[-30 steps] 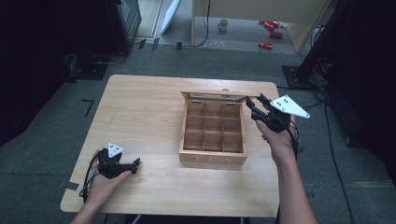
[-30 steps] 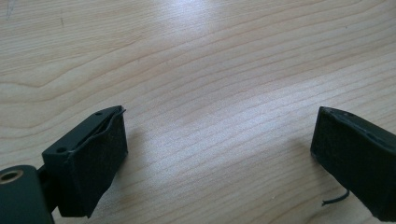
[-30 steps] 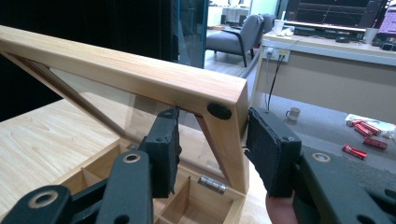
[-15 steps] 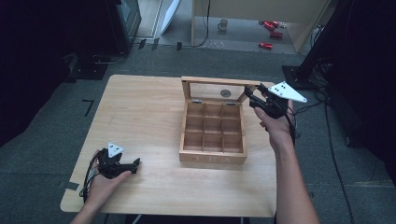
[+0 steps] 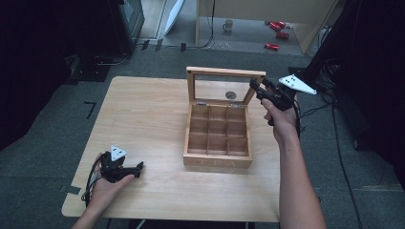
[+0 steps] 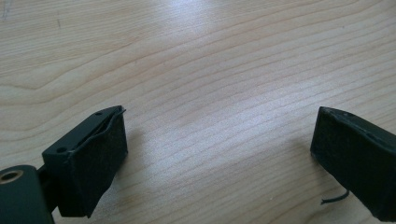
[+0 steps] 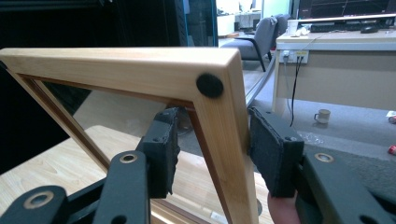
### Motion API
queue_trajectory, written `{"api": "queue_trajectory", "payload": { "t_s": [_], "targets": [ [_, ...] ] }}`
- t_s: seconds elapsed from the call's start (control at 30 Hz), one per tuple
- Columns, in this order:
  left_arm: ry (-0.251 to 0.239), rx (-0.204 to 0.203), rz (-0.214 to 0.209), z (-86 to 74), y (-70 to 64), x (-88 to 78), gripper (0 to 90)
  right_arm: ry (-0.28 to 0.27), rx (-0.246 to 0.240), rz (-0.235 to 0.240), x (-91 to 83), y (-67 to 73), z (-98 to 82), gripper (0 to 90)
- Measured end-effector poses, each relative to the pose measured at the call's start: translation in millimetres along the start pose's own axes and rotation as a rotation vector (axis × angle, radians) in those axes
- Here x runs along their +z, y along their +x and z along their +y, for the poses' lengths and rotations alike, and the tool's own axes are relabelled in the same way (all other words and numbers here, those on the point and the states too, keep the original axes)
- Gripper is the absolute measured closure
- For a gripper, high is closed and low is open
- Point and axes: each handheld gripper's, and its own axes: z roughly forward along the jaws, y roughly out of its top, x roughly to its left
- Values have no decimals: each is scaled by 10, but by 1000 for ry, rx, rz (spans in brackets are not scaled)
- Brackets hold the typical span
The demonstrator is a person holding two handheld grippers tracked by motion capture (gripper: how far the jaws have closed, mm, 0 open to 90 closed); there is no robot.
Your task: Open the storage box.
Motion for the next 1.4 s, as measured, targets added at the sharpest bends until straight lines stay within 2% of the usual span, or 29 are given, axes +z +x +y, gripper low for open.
{"api": "queue_trajectory", "payload": {
  "t_s": [0.6,0.83,1.1,1.4],
  "targets": [
    [0,2,-1,2,-1,2,39,42,11,-30,229,-131,109,601],
    [2,6,-4,7,-5,5,39,57,42,-45,394,-241,176,640],
    [2,10,-8,9,-10,8,39,62,64,-56,544,-320,202,648],
    [3,18,-13,16,-15,12,39,84,62,-73,647,-363,232,655]
  ]
}}
